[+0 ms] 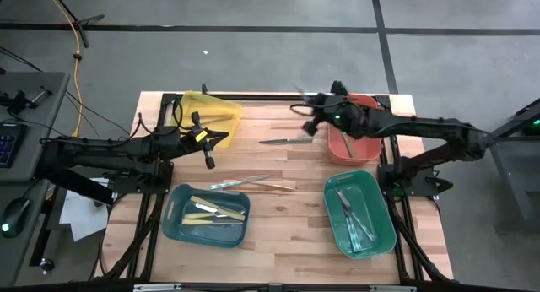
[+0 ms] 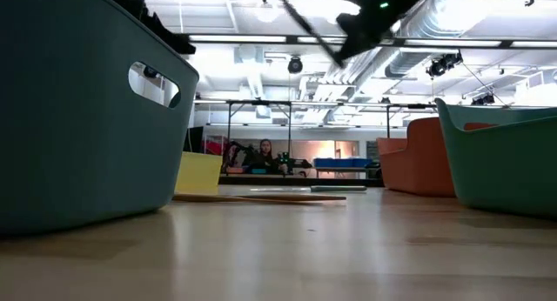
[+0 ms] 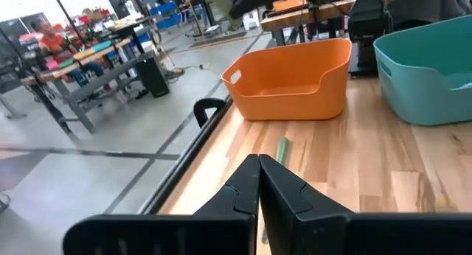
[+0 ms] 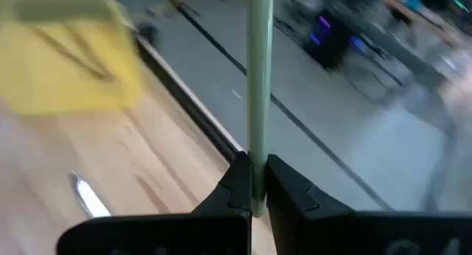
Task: Sort silverware by color (type)
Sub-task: Put the green knife into the orange bin
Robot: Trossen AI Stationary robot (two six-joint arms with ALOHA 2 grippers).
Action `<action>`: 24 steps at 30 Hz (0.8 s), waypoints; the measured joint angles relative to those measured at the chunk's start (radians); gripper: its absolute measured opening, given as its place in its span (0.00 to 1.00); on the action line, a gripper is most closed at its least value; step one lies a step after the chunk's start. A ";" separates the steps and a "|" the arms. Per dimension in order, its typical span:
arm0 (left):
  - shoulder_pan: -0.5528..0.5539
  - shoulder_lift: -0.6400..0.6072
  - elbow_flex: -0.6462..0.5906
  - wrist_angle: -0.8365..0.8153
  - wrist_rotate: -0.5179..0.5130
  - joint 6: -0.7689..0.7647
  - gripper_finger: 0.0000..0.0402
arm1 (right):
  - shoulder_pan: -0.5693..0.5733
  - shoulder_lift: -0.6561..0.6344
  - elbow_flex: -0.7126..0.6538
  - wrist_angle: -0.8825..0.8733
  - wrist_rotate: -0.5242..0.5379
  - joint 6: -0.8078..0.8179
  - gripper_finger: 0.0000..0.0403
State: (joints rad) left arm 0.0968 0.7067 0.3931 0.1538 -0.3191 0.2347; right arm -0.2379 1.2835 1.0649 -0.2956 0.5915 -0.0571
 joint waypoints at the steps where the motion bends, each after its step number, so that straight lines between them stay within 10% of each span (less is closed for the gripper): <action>1: 0.000 0.000 0.000 -0.001 0.000 -0.012 0.00 | 0.000 -0.027 0.000 -0.062 0.030 0.040 0.01; 14: 0.000 0.000 0.000 0.007 0.000 -0.051 0.00 | 0.002 -0.214 0.000 -0.562 0.154 0.476 0.01; 24: 0.000 0.000 0.000 0.007 0.001 -0.057 0.00 | -0.030 -0.178 0.000 -0.917 -0.035 0.713 0.01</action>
State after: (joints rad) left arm 0.0963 0.7067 0.3931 0.1612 -0.3181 0.1779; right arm -0.2680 1.1058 1.0653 -1.2129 0.5568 0.6561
